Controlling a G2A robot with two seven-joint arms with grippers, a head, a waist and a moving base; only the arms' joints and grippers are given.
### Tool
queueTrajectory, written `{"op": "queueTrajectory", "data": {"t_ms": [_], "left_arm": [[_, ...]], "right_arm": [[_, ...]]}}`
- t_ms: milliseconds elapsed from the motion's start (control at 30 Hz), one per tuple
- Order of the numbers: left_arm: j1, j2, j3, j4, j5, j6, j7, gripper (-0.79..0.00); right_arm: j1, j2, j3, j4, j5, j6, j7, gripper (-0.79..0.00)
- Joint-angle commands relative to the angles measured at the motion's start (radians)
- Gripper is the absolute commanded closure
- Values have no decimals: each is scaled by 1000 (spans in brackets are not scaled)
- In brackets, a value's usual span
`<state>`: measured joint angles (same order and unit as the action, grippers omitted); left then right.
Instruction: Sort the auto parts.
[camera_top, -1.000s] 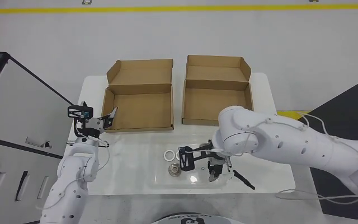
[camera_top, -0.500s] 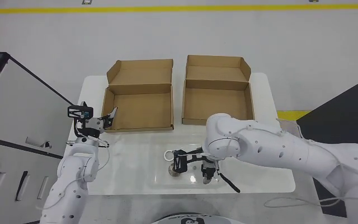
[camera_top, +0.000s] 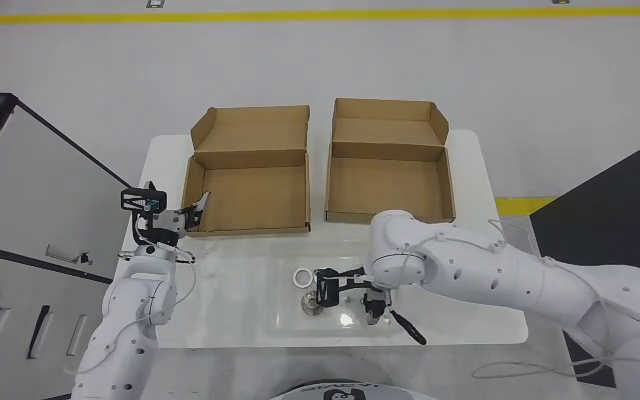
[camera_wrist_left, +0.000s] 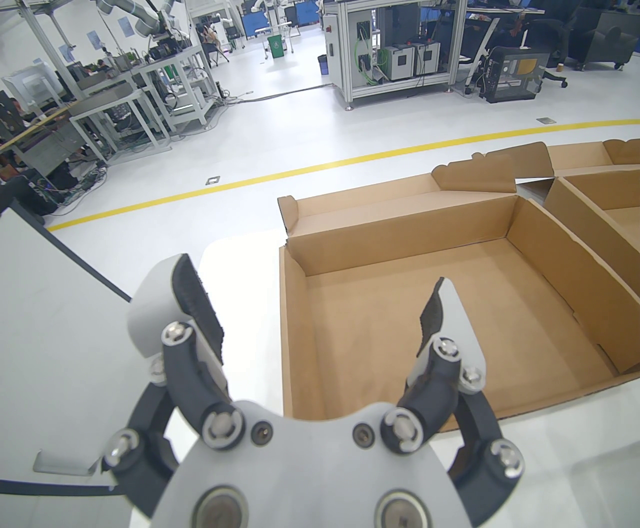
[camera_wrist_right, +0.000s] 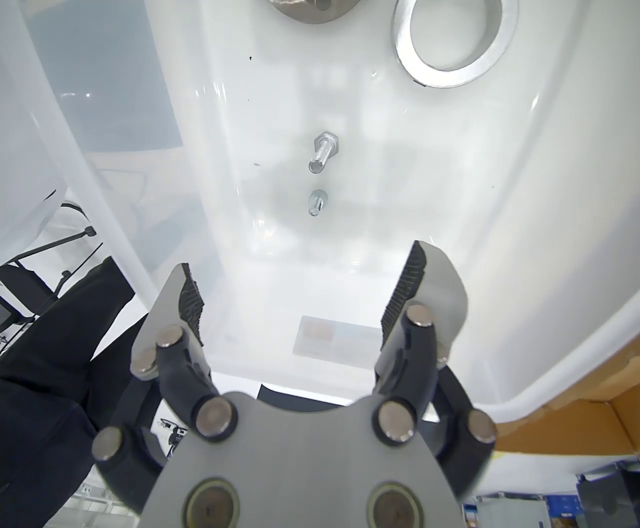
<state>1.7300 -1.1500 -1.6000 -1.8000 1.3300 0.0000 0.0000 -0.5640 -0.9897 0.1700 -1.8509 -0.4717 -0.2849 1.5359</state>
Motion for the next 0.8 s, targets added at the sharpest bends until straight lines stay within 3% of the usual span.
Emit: {"op": "queueTrajectory", "data": {"t_ms": [0,33,267,400,767], "left_arm": [[0,0,0,0,0,0,0,-785],[0,0,0,0,0,0,0,-785],[0,0,0,0,0,0,0,-785],[0,0,0,0,0,0,0,-785],[0,0,0,0,0,0,0,-785]], "right_arm": [[-2,-3,0,7,-4,0,0,-533],[-3,-5,0,12,-6,0,0,-499],[-7,-24,0,28,-8,0,0,-480],[-20,-43,0,50,-21,0,0,-388],[-54,-98,0,143,-47,0,0,-360]]}}
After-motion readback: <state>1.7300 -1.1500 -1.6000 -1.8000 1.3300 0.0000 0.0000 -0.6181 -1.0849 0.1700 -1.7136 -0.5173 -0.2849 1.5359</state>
